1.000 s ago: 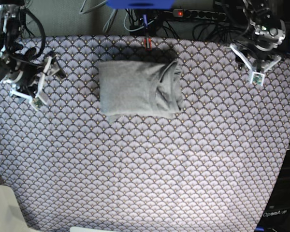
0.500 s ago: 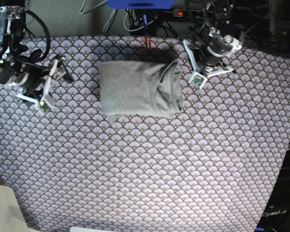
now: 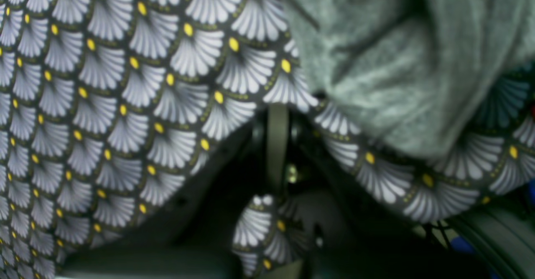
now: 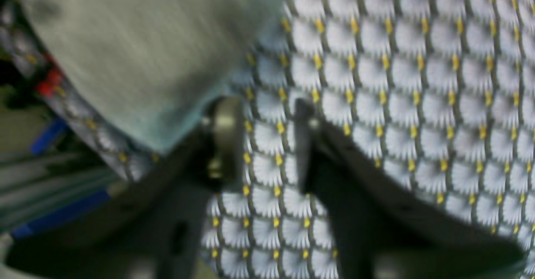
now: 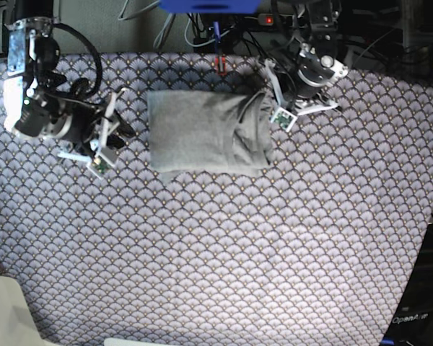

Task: Fold the T-shirt properly
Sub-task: 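Move both grippers to opposite sides of the folded bundle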

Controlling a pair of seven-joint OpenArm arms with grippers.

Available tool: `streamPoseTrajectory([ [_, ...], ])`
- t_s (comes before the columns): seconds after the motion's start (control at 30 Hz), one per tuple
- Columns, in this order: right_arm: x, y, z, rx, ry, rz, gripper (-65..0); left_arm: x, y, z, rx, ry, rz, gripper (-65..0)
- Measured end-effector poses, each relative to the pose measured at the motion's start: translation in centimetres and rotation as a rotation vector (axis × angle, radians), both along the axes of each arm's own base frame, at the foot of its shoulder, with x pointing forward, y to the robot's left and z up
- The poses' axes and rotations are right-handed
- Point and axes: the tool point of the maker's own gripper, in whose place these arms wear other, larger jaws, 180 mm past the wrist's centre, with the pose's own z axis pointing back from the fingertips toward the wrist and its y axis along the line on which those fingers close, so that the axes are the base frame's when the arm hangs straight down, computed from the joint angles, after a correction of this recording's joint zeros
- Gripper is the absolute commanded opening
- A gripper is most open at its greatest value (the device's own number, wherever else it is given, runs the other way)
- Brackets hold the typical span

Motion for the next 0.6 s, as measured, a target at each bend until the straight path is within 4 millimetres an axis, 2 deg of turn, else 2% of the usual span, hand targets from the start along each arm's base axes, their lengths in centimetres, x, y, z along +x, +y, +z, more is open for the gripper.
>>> streamPoseTrajectory([
  [0.07, 0.2, -0.2, -0.3, -0.001, 0.010, -0.014, -63.7, 0.1, 0.0, 0.1, 0.000, -0.003, -0.001, -65.0],
  [0.1, 0.6, -0.3, -0.6, 0.005, 0.019, -0.024, -65.0, 0.1, 0.0, 0.1, 0.000, -0.004, -0.002, -65.0],
  [0.2, 2.4, -0.7, -1.1, 0.027, 0.030, -0.051, -65.0, 0.1, 0.0, 0.1, 0.001, -0.003, -0.002, -65.0],
  [0.3, 4.2, -1.9, -1.5, 0.015, 0.041, -0.079, -65.0, -0.2, 0.1, 0.0, 0.011, 0.015, 0.003, -65.0],
  [0.43, 6.2, -2.6, -1.0, -0.024, 0.030, -0.064, -65.0, -0.8, 0.0, 0.3, 0.048, 0.044, -0.020, -65.0],
  [0.53, 8.0, -0.5, 0.8, -0.001, -0.028, -0.002, -65.0, -1.2, -1.9, 0.7, 0.036, 0.041, -0.077, -65.0],
  [0.6, 8.7, 0.8, 1.2, 0.012, -0.042, 0.028, -65.0, -1.5, -3.5, 0.9, 0.021, 0.043, -0.133, -65.0],
])
